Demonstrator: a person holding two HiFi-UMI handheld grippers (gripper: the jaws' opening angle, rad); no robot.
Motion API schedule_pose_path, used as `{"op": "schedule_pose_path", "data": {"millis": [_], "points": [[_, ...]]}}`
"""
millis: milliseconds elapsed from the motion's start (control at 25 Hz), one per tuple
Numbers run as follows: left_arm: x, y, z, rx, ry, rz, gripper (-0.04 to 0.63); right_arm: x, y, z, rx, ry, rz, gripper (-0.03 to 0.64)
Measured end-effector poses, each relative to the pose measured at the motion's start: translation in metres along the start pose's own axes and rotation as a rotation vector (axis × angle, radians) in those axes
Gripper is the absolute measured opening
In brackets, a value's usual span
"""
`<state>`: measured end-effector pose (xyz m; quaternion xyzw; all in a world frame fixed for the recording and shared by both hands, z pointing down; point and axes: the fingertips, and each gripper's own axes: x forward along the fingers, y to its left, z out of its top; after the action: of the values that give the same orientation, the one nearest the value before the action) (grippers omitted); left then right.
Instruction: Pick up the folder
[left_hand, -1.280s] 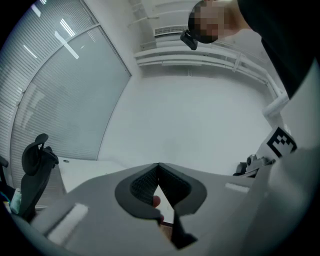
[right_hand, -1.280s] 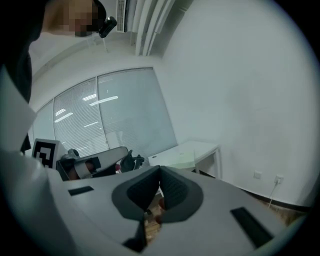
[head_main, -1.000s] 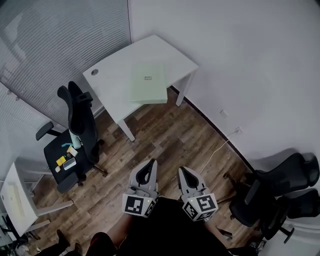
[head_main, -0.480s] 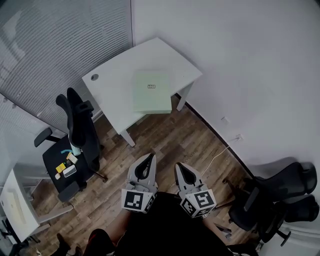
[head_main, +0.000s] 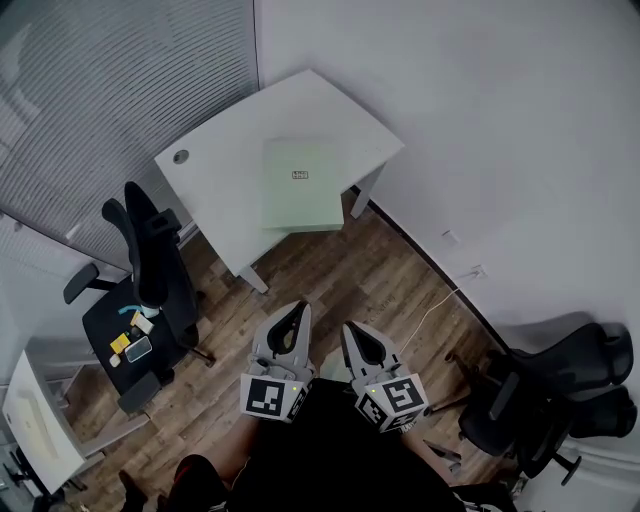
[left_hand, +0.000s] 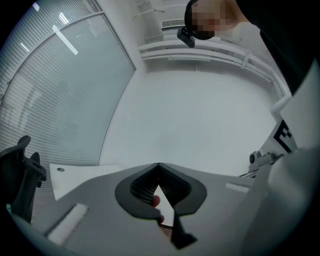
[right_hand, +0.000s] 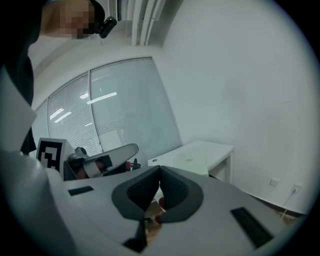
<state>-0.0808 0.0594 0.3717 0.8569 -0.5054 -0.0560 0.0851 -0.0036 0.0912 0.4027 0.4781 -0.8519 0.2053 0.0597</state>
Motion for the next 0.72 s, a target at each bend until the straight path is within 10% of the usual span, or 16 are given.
{"op": "schedule_pose_path", "data": {"millis": [720], "points": [[0.058,0.023,-0.009,0.014,0.066,0.150,0.005,0.085,-0.067,0.037,-0.148,0.128,0.201,-0.002]]}}
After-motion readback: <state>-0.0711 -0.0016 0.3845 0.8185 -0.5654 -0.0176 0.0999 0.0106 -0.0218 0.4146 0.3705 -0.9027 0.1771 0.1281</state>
